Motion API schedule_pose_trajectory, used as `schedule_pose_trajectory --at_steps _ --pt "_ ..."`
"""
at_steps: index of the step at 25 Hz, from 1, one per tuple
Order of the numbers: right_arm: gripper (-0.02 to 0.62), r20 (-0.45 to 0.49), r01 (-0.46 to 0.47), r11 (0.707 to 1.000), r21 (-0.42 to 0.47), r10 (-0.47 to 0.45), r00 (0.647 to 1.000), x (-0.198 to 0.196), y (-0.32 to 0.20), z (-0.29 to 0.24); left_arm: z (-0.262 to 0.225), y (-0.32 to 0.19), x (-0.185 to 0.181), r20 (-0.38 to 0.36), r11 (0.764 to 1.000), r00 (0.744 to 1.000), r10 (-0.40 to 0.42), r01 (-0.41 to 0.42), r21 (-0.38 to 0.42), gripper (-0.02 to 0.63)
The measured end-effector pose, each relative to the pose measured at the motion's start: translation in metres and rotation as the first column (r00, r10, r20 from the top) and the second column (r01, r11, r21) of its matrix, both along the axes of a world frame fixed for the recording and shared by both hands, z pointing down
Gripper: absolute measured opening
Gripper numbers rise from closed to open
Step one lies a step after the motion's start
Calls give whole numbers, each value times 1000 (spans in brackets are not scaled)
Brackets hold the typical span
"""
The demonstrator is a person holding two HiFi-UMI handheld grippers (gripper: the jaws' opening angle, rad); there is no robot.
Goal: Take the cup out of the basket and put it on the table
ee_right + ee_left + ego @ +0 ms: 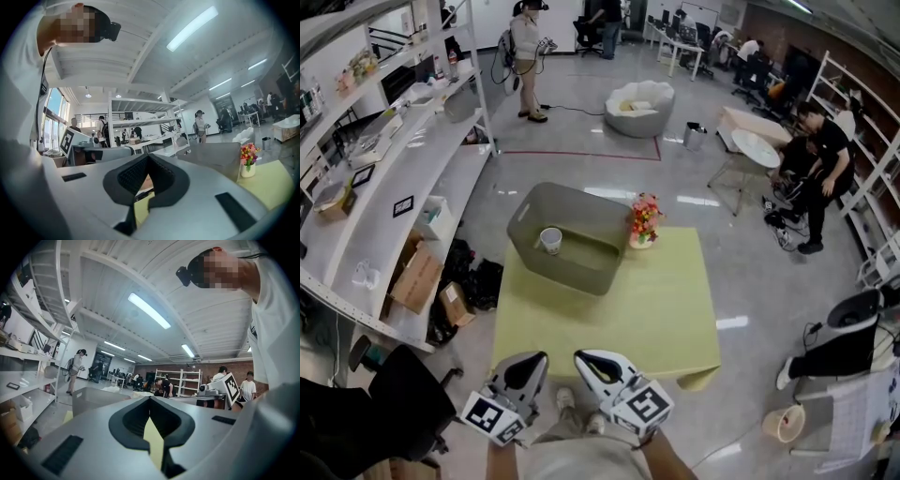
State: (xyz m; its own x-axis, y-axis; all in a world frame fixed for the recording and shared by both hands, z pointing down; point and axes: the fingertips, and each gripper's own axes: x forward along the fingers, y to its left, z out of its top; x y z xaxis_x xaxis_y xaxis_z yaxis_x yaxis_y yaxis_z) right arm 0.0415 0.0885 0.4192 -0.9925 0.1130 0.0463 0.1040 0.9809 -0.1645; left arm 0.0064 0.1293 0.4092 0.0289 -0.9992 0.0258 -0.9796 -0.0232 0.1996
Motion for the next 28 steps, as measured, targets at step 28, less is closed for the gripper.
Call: schedule_pose_trajectory --at_steps 28 --pt "5 -42 -103 994 32 104 994 -112 -53 6 10 -62 -118 -36 995 995 95 -93 38 9"
